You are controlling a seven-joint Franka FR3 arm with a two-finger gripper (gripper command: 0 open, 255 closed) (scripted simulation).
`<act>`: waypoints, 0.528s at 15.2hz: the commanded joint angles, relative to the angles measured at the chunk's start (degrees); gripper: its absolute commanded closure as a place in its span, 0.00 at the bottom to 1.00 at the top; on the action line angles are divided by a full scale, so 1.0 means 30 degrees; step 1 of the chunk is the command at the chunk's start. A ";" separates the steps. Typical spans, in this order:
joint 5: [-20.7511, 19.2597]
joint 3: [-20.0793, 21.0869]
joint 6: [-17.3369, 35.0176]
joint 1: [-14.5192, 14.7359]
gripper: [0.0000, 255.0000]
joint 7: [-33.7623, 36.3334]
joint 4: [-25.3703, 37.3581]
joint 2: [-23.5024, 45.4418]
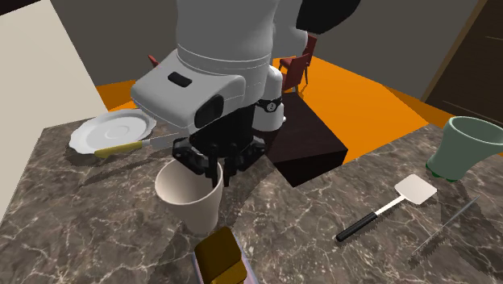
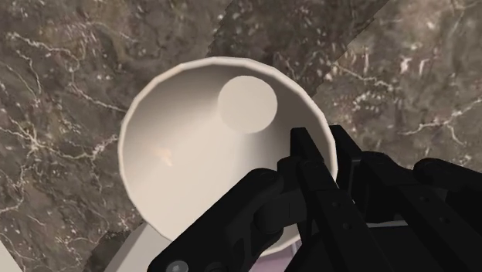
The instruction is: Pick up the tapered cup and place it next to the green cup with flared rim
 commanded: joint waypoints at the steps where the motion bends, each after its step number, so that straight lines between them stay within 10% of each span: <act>1: -0.0043 0.0002 -0.0586 0.0011 1.00 -0.0040 0.0353 -0.0245; 8: -0.0115 0.0043 -0.2317 0.0063 1.00 -0.0144 0.1544 -0.0806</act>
